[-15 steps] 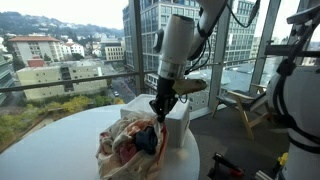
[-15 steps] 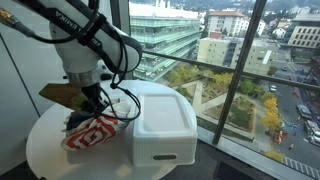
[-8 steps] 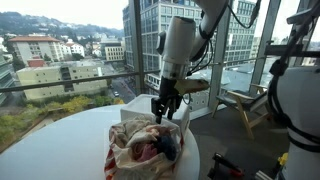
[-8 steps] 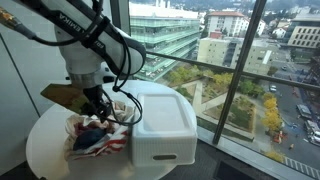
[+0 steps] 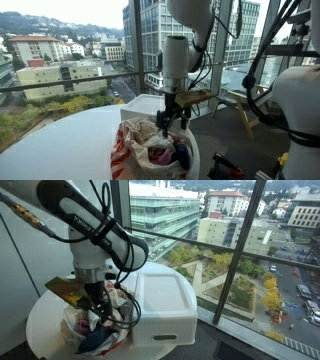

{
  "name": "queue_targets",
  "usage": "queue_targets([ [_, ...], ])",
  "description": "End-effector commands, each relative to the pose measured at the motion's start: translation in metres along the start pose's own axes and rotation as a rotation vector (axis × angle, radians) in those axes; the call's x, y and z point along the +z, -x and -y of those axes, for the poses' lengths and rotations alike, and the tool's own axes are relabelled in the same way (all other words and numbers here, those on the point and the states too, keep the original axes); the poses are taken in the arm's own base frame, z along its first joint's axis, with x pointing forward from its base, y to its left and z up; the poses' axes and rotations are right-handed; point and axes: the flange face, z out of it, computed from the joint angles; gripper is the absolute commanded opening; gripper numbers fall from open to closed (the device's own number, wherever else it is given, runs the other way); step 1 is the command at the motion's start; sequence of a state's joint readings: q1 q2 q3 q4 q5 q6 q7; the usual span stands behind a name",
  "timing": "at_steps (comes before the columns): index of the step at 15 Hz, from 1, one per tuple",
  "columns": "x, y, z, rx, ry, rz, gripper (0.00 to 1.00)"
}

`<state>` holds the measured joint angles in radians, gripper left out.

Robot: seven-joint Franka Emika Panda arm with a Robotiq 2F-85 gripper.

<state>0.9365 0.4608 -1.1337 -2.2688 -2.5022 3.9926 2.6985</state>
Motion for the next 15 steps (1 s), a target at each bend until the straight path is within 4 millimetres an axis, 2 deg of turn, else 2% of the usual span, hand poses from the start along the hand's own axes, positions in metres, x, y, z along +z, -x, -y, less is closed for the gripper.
queue_targets([
  [1,0.023,-0.007,-0.017,0.093,0.053,0.072,1.00],
  [6,0.034,-0.007,-0.053,0.182,0.131,0.062,1.00],
  [15,0.083,-0.012,-0.081,0.219,0.113,0.126,1.00],
])
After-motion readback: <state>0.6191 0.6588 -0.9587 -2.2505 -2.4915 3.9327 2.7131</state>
